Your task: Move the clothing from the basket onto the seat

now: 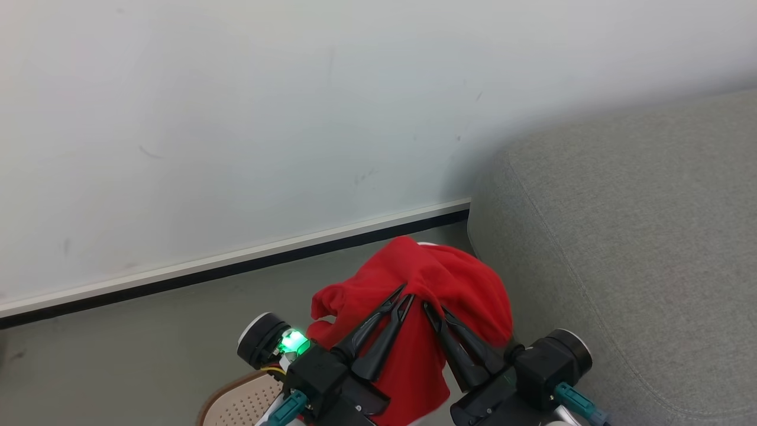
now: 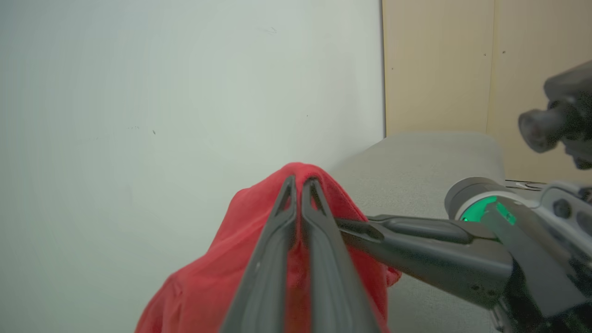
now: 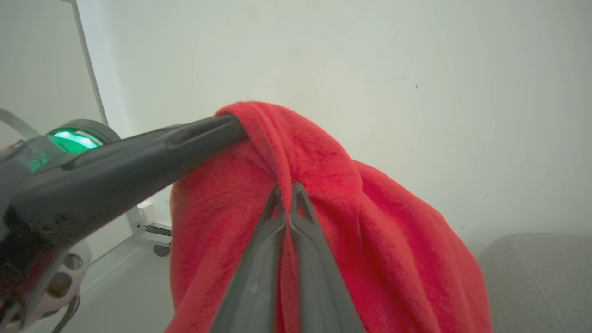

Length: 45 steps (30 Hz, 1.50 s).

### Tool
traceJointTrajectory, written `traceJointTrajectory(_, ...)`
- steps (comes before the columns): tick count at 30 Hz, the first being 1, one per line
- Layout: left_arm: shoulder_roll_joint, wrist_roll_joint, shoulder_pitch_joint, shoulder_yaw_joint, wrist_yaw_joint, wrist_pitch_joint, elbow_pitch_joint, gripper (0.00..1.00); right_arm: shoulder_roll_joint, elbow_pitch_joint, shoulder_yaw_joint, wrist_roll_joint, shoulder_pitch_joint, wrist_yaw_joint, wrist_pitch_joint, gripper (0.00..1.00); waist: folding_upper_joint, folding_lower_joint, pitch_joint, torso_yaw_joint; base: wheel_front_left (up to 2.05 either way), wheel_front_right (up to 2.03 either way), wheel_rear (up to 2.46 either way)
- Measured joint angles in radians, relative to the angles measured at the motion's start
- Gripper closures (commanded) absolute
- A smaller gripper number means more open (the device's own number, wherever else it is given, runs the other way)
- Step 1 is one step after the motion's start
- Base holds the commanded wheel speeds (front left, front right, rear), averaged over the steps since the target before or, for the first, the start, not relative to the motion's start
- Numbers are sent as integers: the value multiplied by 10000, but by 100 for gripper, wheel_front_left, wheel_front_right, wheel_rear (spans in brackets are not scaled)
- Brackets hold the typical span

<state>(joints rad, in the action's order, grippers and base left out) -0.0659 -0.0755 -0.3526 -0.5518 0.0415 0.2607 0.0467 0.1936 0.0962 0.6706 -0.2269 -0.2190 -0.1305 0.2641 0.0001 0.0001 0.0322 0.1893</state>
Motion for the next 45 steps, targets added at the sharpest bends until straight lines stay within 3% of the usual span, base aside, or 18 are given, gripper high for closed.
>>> traceJointTrajectory(8, -6, -109, -35, -63, -17, -19, 105, 100, -105, -25, -311, 81, -26, 0, 0, 100, 0, 0, -67, -104, 0, 0, 0)
traceJointTrajectory(9, -2, -151, -30, -25, -86, -46, 140, 79, -117, -88, -374, 81, -25, 0, 0, 100, 0, 0, -76, -104, 0, 0, 0)
traceJointTrajectory(10, -6, -219, -26, 4, -92, -81, 178, 43, -121, -134, -431, 81, -25, 0, 0, 100, 0, 0, -82, -102, 0, 0, 0)
traceJointTrajectory(11, -27, -219, -25, 15, -94, -88, 194, 43, -134, -169, -506, 69, -18, 0, 0, 100, 0, 0, -90, -100, 0, 0, 0)
traceJointTrajectory(12, -27, -222, -21, 35, -132, -88, 205, 0, -140, -203, -573, 56, -11, 0, 0, 100, 0, -1, -101, -96, 0, 0, 0)
traceJointTrajectory(27, -280, -516, 45, 288, -372, -140, 54, 0, -236, -865, -1672, 4, 62, 0, 0, 100, 0, 0, -380, 601, 0, 0, 0)
traceJointTrajectory(45, -247, -384, -1109, -278, -65, -311, 196, 0, -589, -2015, -2723, 211, 80, 0, 0, 100, 0, 0, -1268, 3093, 0, 0, 0)
